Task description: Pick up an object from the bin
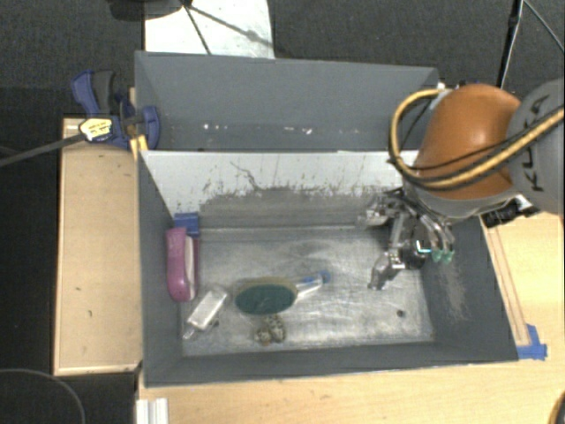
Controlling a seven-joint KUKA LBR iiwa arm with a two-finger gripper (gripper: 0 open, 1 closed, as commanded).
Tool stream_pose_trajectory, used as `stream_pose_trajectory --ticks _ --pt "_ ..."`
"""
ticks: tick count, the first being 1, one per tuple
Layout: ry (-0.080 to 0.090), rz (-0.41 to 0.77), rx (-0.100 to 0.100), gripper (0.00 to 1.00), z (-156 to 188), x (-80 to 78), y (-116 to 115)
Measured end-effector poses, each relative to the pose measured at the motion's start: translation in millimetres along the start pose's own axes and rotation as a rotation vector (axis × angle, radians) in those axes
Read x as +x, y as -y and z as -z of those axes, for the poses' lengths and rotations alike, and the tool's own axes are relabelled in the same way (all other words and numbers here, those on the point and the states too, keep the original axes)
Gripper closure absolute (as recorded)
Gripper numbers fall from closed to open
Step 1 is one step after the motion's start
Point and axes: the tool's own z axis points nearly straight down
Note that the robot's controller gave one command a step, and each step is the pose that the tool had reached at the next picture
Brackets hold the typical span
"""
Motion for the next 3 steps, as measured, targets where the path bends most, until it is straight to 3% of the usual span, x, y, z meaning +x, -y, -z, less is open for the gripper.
stream_pose_trajectory --ticks 1,2,3 --pt "0.002 0.274 -0.001 0.00 -99.0 -9.6 -58.8" --pt "0.007 0.271 0.001 1.00 -96.3 -11.1 -57.0" --pt "0.016 0.335 0.002 1.00 29.0 -21.2 -54.6"
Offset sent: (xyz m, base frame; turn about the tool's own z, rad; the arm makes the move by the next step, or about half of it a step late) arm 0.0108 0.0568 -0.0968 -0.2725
